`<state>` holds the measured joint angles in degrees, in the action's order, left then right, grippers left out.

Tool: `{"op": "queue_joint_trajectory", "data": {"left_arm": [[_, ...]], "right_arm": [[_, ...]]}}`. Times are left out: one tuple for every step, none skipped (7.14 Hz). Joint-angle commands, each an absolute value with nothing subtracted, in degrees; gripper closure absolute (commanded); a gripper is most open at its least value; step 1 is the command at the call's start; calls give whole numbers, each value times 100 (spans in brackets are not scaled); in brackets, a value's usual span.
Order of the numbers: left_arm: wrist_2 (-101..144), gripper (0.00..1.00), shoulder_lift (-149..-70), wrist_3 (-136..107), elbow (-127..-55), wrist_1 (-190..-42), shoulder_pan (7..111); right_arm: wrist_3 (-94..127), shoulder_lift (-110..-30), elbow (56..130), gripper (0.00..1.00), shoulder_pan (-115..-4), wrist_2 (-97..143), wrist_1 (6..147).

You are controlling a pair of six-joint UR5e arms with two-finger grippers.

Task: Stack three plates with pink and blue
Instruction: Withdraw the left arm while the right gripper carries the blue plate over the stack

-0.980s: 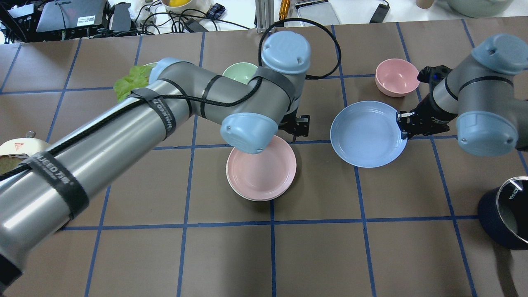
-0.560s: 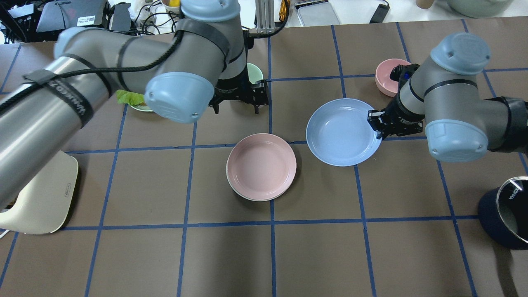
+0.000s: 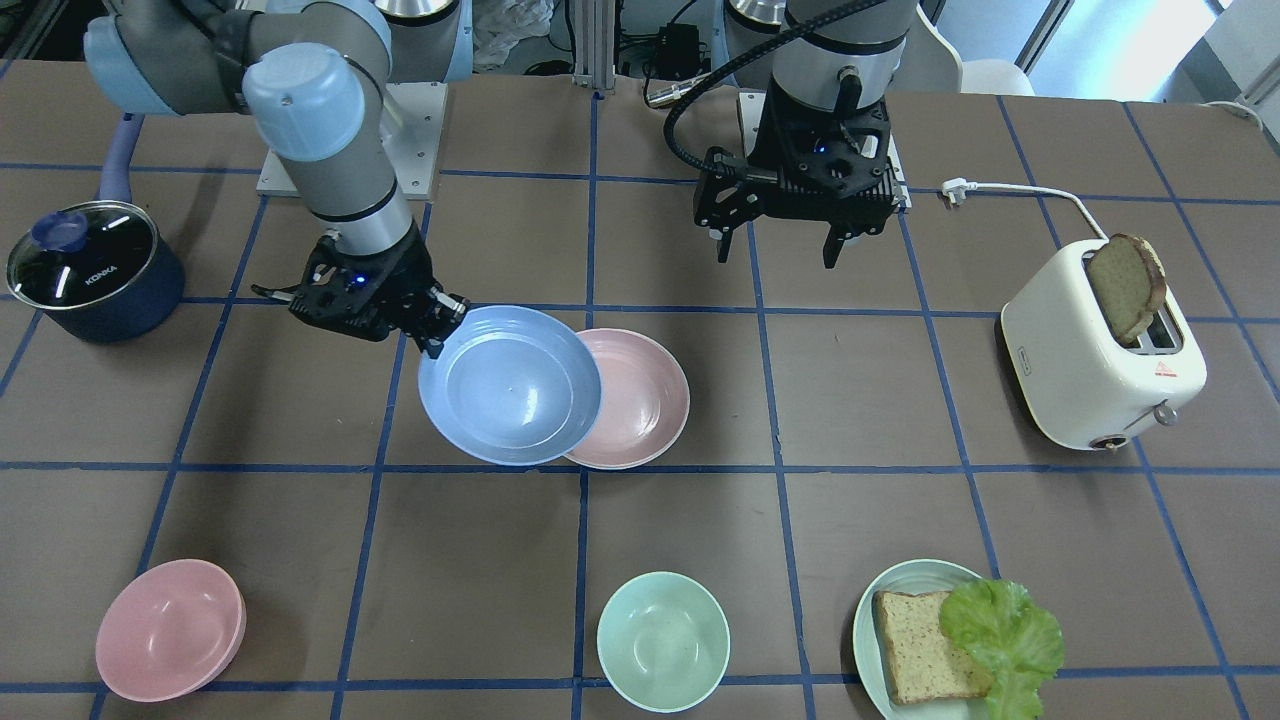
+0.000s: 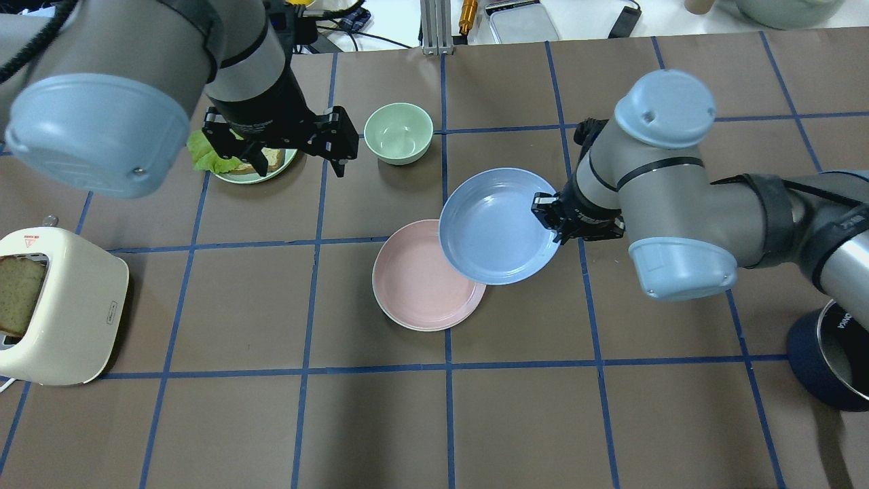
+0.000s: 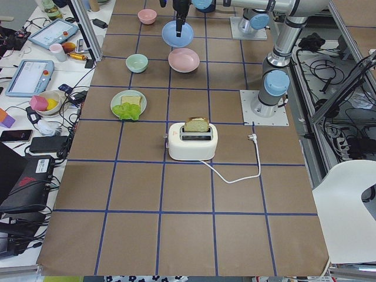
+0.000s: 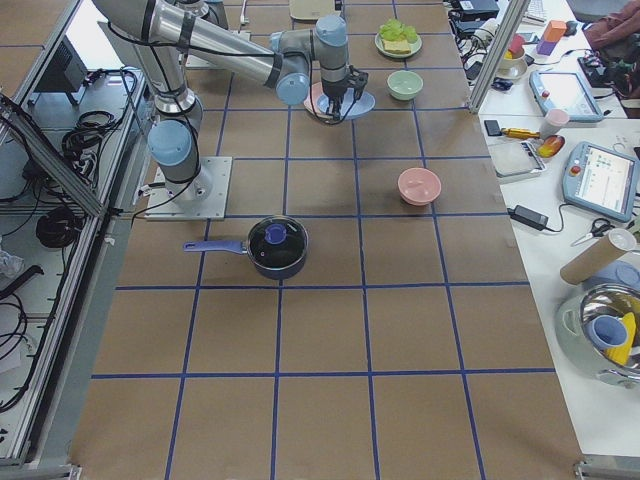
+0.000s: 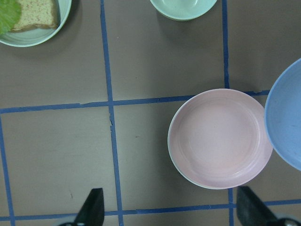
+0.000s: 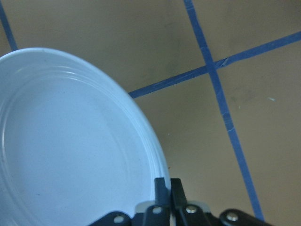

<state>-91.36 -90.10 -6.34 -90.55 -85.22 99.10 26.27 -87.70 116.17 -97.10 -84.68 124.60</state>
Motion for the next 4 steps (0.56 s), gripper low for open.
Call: {"op": "queue_joint_trajectory", "data": {"left_arm": [[-9166,0,-8842,-615,-9245,-8517,9730],[-9167,0,-8720,-615,-9333,-8534,9686],[-9158,0,-8658,-615,-9464,-8473,9633],[-9158,0,-8622,-615,-9492,-8464,9615]], "right_arm": [[3111,-8745,11672,100,-10194,-8411,12498],[3172,-8667,11689,100,-10282,-8411,12498],[3173,-8544,11716,100,-10431,-8411,12542],[3303,-8378,11707,100,-10537,-8402,12768]]}}
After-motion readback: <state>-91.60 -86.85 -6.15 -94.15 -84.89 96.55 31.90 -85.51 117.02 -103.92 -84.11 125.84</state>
